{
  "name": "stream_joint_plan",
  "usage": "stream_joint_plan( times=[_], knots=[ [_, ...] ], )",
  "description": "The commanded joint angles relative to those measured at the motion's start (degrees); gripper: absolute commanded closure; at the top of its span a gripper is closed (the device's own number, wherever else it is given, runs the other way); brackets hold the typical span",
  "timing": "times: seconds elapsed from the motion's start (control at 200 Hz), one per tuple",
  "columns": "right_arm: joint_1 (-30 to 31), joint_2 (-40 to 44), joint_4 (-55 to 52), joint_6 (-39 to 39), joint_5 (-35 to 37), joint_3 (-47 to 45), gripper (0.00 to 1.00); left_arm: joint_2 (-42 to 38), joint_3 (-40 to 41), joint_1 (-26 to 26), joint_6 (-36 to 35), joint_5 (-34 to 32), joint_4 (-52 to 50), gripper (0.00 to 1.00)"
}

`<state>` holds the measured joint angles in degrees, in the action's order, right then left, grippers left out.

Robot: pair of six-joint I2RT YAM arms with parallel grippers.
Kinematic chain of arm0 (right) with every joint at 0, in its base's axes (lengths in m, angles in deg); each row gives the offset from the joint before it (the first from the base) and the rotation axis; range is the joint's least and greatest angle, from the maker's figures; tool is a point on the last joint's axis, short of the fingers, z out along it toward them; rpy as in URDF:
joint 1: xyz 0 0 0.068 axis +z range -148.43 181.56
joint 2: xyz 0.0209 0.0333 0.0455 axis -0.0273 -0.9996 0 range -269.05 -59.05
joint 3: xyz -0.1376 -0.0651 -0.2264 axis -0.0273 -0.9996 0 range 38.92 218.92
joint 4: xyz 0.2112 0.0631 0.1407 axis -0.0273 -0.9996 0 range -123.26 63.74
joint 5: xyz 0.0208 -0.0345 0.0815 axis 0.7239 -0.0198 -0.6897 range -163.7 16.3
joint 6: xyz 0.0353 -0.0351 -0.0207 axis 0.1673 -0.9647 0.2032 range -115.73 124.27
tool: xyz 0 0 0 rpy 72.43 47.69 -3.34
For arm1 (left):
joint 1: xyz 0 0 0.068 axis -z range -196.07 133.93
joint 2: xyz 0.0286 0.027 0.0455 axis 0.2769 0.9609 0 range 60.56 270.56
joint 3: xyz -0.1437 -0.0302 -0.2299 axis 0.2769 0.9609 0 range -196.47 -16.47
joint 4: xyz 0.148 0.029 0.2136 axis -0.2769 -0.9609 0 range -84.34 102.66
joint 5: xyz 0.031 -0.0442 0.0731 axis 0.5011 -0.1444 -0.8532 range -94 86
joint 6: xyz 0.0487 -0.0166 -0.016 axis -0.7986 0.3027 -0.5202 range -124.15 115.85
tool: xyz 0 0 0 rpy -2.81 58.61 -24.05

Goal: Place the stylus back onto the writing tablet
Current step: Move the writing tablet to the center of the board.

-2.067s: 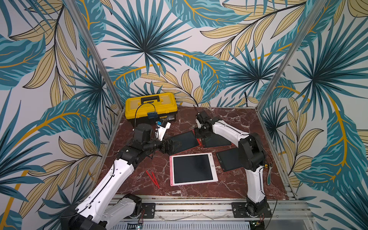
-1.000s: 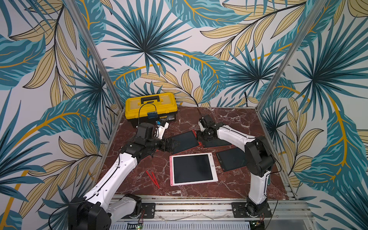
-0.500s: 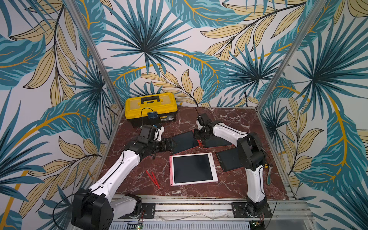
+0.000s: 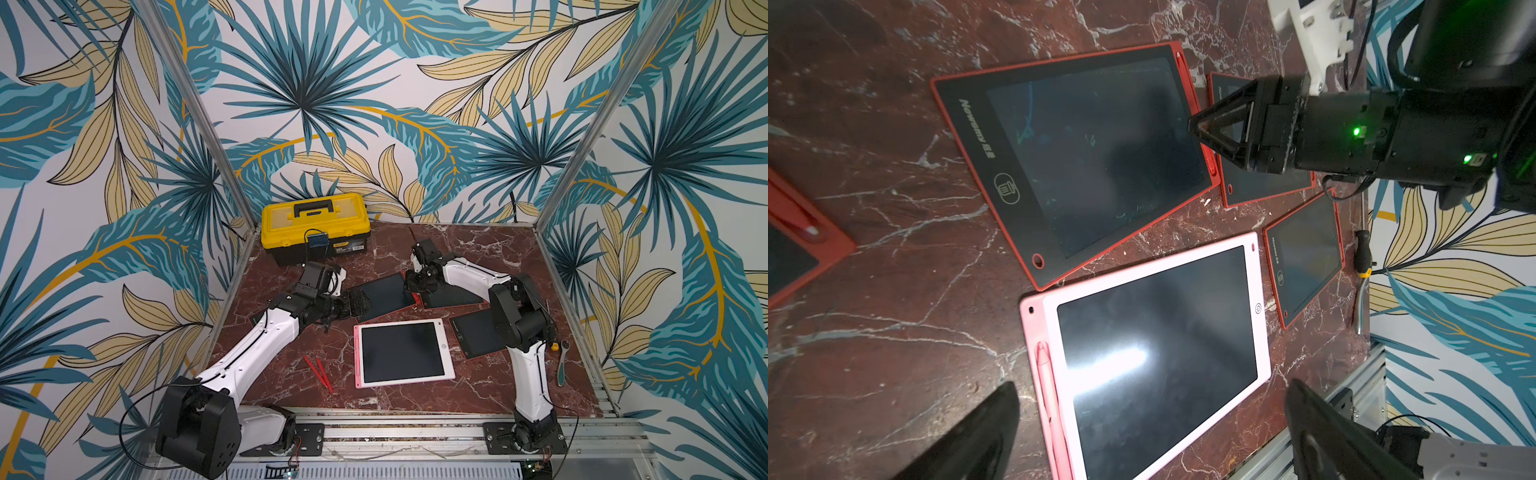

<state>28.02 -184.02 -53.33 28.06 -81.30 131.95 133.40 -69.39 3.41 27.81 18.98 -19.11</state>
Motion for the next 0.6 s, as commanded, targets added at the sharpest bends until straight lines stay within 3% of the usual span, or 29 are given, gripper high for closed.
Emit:
stream_joint_plan(
  times=[0.0, 0.596],
  knots=[
    [0.1, -1.6, -0.3, 1.2, -1.7, -0.1, 0.52, 0.1, 0.6, 0.4, -1.1, -1.5, 1.0, 0.0],
    [3.3, 4.5, 12.9, 13.7, -7.5, -12.4, 0.5, -2.1, -0.6, 0.0, 1.3, -6.1, -2.0, 0.0]
  ],
)
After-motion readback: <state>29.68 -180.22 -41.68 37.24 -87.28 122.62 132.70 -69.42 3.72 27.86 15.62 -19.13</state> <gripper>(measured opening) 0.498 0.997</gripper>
